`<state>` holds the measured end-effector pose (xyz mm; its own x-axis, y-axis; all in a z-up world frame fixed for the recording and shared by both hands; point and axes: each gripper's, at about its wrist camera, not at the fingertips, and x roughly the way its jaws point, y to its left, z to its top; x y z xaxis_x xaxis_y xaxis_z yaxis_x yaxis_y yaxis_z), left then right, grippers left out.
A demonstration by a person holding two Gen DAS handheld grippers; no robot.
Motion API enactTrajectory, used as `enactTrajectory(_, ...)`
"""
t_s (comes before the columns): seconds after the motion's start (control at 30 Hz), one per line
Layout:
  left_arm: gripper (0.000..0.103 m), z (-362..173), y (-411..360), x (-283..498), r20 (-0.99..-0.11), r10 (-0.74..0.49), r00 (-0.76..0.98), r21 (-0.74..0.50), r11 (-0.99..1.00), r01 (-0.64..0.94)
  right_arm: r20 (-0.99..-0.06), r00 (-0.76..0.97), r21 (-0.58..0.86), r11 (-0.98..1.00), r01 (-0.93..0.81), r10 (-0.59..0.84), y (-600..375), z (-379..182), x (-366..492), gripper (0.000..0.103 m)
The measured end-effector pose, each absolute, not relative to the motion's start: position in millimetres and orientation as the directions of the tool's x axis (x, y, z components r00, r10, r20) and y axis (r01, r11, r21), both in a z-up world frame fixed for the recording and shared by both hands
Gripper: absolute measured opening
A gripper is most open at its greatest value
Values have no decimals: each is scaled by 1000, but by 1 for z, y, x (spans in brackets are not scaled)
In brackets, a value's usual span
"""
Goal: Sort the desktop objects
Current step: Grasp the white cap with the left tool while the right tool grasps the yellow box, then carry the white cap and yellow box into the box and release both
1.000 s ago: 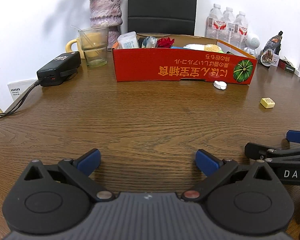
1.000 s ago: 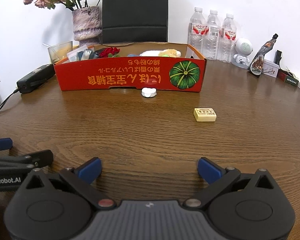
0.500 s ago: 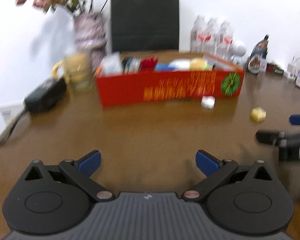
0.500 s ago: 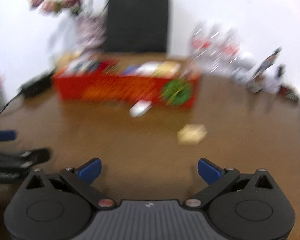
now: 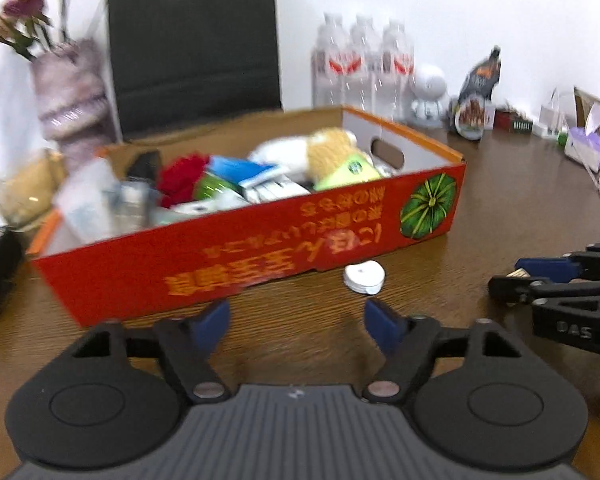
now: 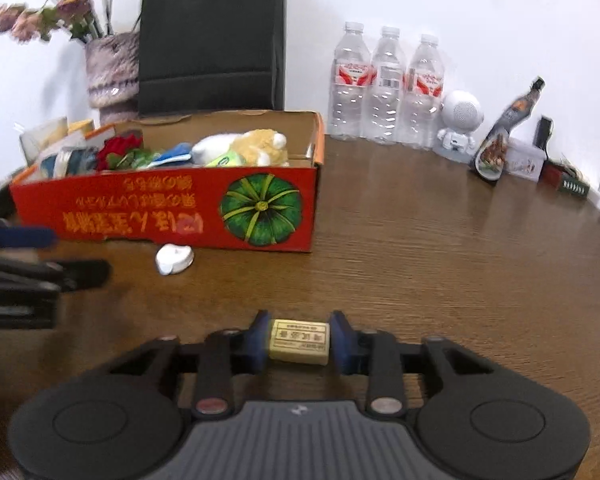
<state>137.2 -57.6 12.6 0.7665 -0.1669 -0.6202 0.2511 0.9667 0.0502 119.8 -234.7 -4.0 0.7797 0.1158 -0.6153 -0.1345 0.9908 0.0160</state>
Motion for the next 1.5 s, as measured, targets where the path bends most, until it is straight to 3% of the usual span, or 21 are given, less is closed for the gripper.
enactTrajectory(0.2, 71, 5, -88, 159, -640, -202, 741, 36, 956, 291, -598, 792, 68, 993, -97, 119, -249, -6, 117, 30)
enactTrajectory(0.23, 61, 4, -91, 161, -640, -199, 742, 36, 957, 287, -598, 793, 72, 993, -94, 119, -251, -6, 117, 30)
enactTrajectory(0.3, 28, 3, -97, 165, -641, -193, 743, 35, 959, 280, -597, 794, 76, 993, -87, 115, -253, -6, 117, 30)
enactTrajectory(0.53, 27, 9, -93, 137, -637, -94, 765, 126, 967, 224, -590, 796, 94, 991, -98, 135, -253, 2, 114, 30)
enactTrajectory(0.73, 27, 57, -42, 103, -566, -158, 809, -13, 983, 183, -571, 798, 130, 981, -144, 192, -247, 21, 108, 30)
enactTrajectory(0.83, 27, 85, -11, 123, -542, -171, 823, -76, 985, 154, -561, 797, 147, 975, -167, 221, -244, 30, 105, 29)
enactTrajectory(1.0, 27, 128, 12, 185, -464, -120, 877, -56, 993, 106, -508, 830, 185, 970, -157, 231, -233, 83, 151, 30)
enactTrajectory(1.07, 27, 137, 22, 226, -512, -99, 853, -62, 995, 78, -494, 837, 208, 967, -149, 235, -229, 103, 176, 30)
enactTrajectory(1.23, 27, 128, 56, 300, -572, -75, 817, -98, 995, 23, -560, 808, 187, 978, -92, 183, -213, 120, 276, 30)
enactTrajectory(1.5, 27, 91, 75, 341, -654, -3, 756, -43, 998, -33, -648, 746, 145, 986, -80, 156, -189, 92, 359, 30)
